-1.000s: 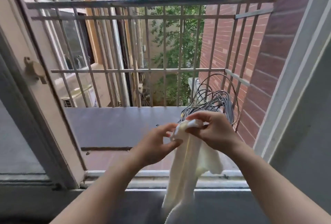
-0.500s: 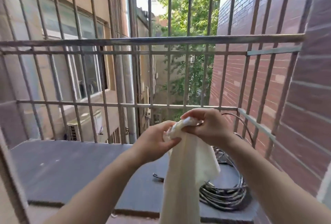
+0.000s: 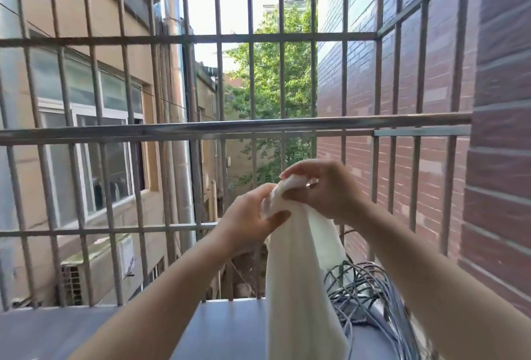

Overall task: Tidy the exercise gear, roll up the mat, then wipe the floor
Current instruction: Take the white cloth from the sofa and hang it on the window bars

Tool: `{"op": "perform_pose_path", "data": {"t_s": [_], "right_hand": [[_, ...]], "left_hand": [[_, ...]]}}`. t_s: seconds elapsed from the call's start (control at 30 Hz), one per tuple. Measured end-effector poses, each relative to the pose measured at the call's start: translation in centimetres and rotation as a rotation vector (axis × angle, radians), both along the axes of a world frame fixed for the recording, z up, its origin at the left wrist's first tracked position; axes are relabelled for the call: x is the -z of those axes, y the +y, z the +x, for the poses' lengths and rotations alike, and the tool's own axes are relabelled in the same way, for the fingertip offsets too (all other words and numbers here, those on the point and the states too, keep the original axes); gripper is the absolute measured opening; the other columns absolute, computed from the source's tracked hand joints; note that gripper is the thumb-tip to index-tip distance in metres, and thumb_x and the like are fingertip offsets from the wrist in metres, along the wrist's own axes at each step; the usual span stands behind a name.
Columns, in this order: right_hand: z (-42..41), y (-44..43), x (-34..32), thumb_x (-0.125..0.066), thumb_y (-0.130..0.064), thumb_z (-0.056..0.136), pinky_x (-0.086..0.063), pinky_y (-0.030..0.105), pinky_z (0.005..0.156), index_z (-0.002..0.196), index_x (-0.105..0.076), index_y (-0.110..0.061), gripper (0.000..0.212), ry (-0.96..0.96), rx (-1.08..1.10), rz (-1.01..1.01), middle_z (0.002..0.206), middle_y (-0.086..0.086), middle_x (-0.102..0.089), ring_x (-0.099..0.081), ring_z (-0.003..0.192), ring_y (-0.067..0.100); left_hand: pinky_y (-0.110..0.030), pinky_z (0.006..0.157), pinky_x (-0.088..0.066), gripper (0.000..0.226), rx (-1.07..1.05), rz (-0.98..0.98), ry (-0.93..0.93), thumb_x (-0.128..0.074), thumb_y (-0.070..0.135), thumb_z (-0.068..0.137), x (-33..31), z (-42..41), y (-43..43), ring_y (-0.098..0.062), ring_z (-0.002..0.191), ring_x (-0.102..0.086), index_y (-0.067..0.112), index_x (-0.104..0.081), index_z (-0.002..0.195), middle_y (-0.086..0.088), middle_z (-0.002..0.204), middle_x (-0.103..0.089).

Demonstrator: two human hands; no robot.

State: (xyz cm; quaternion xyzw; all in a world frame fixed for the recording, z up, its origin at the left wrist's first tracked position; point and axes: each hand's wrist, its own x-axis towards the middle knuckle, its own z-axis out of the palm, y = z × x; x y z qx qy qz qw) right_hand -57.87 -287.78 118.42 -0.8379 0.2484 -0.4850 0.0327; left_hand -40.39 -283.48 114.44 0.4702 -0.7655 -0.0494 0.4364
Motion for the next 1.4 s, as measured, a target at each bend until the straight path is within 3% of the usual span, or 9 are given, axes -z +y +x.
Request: {"op": "perform_pose_path", "data": {"t_s": [0.17,0.4,0.53,0.6,0.67,0.8,0.93,1.07,1.4], "right_hand": [[-0.3,-0.4,-1.6,-0.083,-0.022,0.065,-0.050,0.011,0.067,0.091,-0.074,-0.024,0.028,-0.064,-0.012,0.005,0.082,-0.019,-0.067,-0.063,0.073,-0.003],[-1.5,-0.6,0.4,-0.080,-0.039,0.064,-0.057,0.025,0.070,0.096,-0.061,-0.036,0.038,-0.178,-0.034,0.106,0.088,-0.015,-0.068,-0.066,0.078,0.001],[-1.7,0.1,2.0,-0.070,-0.057,0.058,-0.057,0.022,0.068,0.105,-0.063,-0.026,0.058,-0.217,-0.048,0.142,0.094,-0.014,-0.067,-0.064,0.083,0.000],[-1.5,0.3,2.6,-0.069,-0.064,0.057,-0.057,0.021,0.069,0.110,-0.061,-0.027,0.065,-0.233,-0.043,0.172,0.101,-0.017,-0.065,-0.063,0.088,-0.003],[-1.1,0.4,3.0,-0.070,-0.070,0.055,-0.057,0.024,0.071,0.117,-0.059,-0.031,0.074,-0.226,-0.039,0.191,0.107,-0.020,-0.064,-0.062,0.092,-0.003],[0.7,0.3,3.1,-0.084,-0.046,0.056,-0.056,0.023,0.067,0.106,-0.059,-0.040,0.057,-0.323,-0.091,0.246,0.097,-0.016,-0.068,-0.065,0.083,0.001],[1.8,-0.2,2.1,-0.084,-0.021,0.065,-0.056,0.027,0.061,0.094,-0.062,-0.036,0.039,-0.405,-0.118,0.237,0.084,-0.007,-0.070,-0.065,0.071,0.006],[1.9,-1.0,-0.6,-0.081,-0.016,0.068,-0.052,0.018,0.058,0.094,-0.065,-0.030,0.035,-0.374,-0.094,0.189,0.081,-0.009,-0.069,-0.061,0.065,0.000],[1.1,-3.9,-11.6,-0.079,-0.022,0.071,-0.053,0.023,0.062,0.102,-0.067,-0.026,0.034,-0.254,0.136,-0.061,0.084,-0.009,-0.065,-0.064,0.074,0.009]], "left_hand": [[-0.041,0.075,-0.056,0.022,0.069,-0.044,0.117,-0.072,0.028,0.080,-2.1,0.4,-0.5,-0.013,0.082,-0.065,0.027,-0.064,0.101,0.004,0.090,-0.068],[-0.046,0.072,-0.058,0.021,0.116,0.015,0.256,-0.076,0.022,0.075,-3.4,1.7,-1.0,-0.023,0.079,-0.068,0.029,-0.068,0.094,-0.002,0.087,-0.070],[-0.034,0.066,-0.058,0.019,0.072,-0.008,0.285,-0.074,0.023,0.077,-3.8,1.8,-1.1,-0.016,0.075,-0.068,0.027,-0.067,0.094,0.002,0.084,-0.071],[-0.022,0.059,-0.054,0.017,0.039,-0.036,0.307,-0.073,0.023,0.079,-4.1,1.7,-1.1,-0.008,0.070,-0.067,0.024,-0.066,0.094,0.005,0.081,-0.070],[-0.021,0.059,-0.054,0.017,0.027,-0.044,0.352,-0.072,0.023,0.079,-4.6,1.6,-1.1,-0.007,0.070,-0.067,0.022,-0.066,0.096,0.004,0.082,-0.070],[-0.030,0.066,-0.059,0.022,0.085,0.023,0.437,-0.072,0.021,0.079,-5.7,1.6,-1.2,-0.017,0.078,-0.069,0.018,-0.065,0.099,-0.002,0.088,-0.071],[-0.031,0.067,-0.058,0.020,0.098,0.036,0.485,-0.072,0.021,0.078,-6.5,2.1,-1.1,-0.020,0.079,-0.069,0.018,-0.067,0.097,-0.004,0.086,-0.073],[-0.026,0.065,-0.056,0.023,0.101,0.014,0.497,-0.073,0.022,0.078,-8.1,3.1,-1.0,-0.017,0.076,-0.070,0.013,-0.067,0.099,-0.005,0.086,-0.072],[-0.035,0.072,-0.059,0.023,0.034,-0.123,0.345,-0.072,0.021,0.079,-17.2,3.6,-4.3,-0.022,0.083,-0.067,0.018,-0.065,0.101,-0.003,0.092,-0.069]]}}
